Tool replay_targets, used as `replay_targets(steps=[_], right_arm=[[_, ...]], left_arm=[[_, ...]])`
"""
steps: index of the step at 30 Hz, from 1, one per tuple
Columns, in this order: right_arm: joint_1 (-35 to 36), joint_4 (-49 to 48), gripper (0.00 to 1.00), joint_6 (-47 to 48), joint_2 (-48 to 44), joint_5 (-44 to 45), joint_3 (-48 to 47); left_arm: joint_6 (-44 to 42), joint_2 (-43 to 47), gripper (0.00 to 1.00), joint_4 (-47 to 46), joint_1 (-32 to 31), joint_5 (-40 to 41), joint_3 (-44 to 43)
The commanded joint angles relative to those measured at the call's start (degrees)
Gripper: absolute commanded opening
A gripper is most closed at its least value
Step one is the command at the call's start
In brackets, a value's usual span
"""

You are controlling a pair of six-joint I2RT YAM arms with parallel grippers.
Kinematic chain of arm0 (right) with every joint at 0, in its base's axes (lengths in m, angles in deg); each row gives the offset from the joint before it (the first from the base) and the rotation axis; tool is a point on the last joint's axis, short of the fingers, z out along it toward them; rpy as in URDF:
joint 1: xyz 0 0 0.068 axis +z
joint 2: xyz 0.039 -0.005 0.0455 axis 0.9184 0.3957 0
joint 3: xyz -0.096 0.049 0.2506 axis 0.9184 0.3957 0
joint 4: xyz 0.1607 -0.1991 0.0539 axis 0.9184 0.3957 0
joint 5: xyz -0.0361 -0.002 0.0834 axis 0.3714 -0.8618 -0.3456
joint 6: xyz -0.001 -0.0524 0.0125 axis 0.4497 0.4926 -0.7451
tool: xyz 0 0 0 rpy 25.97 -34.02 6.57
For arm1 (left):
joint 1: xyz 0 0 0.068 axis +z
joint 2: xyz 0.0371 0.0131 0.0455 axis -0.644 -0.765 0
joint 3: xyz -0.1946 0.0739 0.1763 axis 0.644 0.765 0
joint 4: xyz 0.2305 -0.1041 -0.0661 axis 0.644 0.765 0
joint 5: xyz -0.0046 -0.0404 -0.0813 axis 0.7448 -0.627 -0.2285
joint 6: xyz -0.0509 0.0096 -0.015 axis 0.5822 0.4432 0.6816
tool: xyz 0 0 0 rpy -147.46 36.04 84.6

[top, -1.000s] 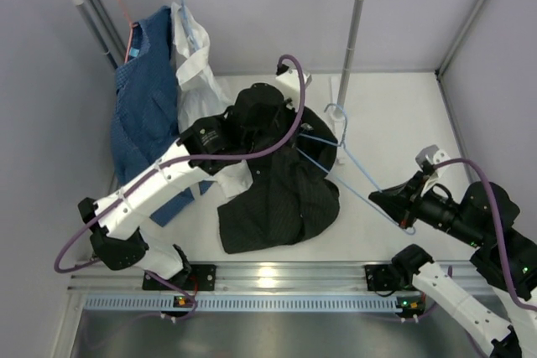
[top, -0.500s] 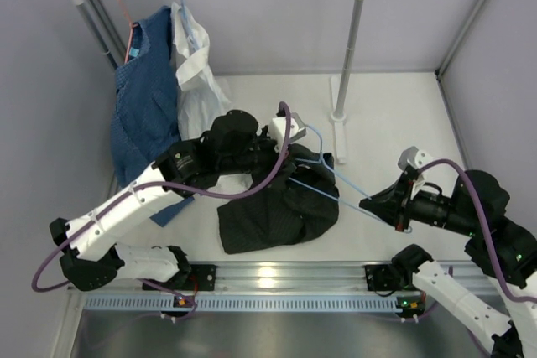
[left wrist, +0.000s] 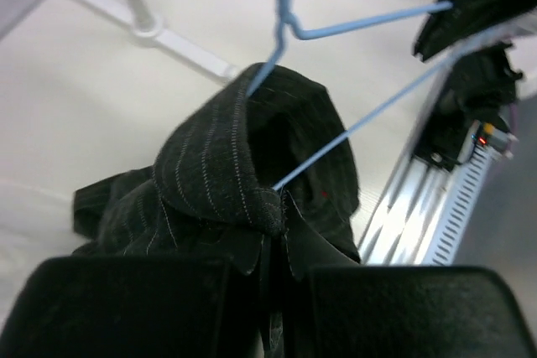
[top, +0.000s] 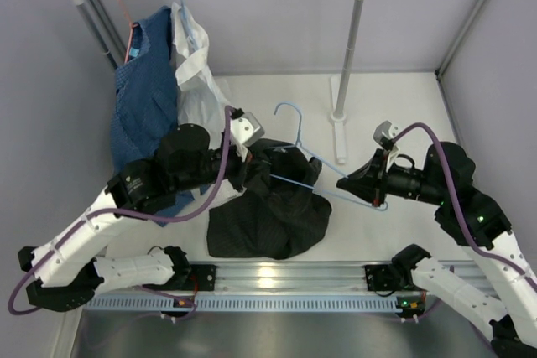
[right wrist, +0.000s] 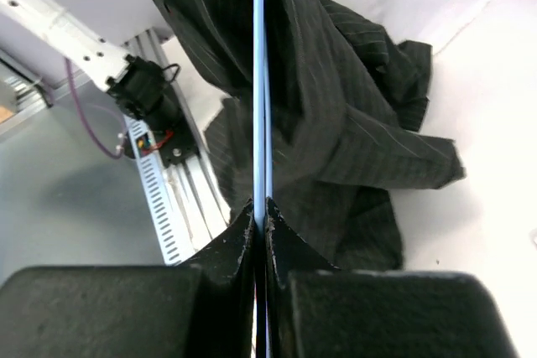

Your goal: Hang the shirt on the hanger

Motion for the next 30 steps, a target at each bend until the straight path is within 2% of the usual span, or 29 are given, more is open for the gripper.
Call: replay_targets(steps=[1,3,4,7,8,9,12,17,19,21,24,25,26,28,30], right_arm=[[-0.59,-9.57,0.00,0.34,-2.57,3.68,1.96],[-0.59,-11.95,0.00,0.34,-3.89,1.52,3.55],[-0.59,-12.31,0.00,1.04,-3.38,-5.20,3.65],[-0.59,-4.88,0.00,7.53,1.01,-14.64,-0.72],[-0.59,2.46,0.00,11.64,2.15,-15.89,-2.23],[-0.59,5.15,0.00,16.55,3.73,-16.25,-3.55],[-0.50,9.81,0.00,20.46,4.53,-16.17,-5.93],[-0.59,16.85,0.00,26.51,7.43,-17.22,-11.90],[-0.59,22.12,0.00,29.86,10.59,-21.51,-15.50],[-0.59,22.84,0.00,31.98,13.14,-25.98,-16.92],[-0.59,17.85,0.00,29.81,16.48,-31.53,-15.52],[-0.50,9.83,0.00,27.09,16.84,-31.72,-14.29],[-0.24,4.09,0.00,18.28,16.41,-31.12,-12.63],[1.77,-5.25,0.00,11.88,15.18,-22.44,-7.79],[2.57,-12.82,0.00,8.44,13.24,-18.13,-4.72]], left_arm=[[3.27,3.03,0.00,-1.44,-0.24,17.94,-1.97],[2.66,3.83,0.00,-1.53,-0.25,18.15,-2.68],[2.22,4.09,0.00,-1.35,-0.25,17.63,-3.64],[-0.59,4.45,0.00,-1.09,-0.24,10.96,-5.13],[-1.20,4.45,0.00,-0.65,-0.16,7.20,-5.57],[-2.86,4.45,0.00,0.14,-0.24,5.34,-6.10],[-3.93,4.97,0.00,3.74,-0.16,0.85,-6.81],[-4.64,8.04,0.00,7.69,-0.25,0.83,-3.66],[-5.08,8.93,0.00,8.93,-0.25,-0.13,-2.86],[-5.95,10.16,0.00,10.42,-0.16,-1.35,-1.89],[-6.83,11.04,0.00,10.60,-0.25,-7.23,-0.93],[-7.01,10.87,0.00,10.60,-0.25,-11.08,-0.83],[-7.01,10.69,0.00,10.60,-0.25,-12.16,-0.92],[-6.57,9.38,0.00,10.43,-0.16,-11.83,-1.44],[-5.78,8.15,0.00,10.51,-0.25,-10.42,-2.06]])
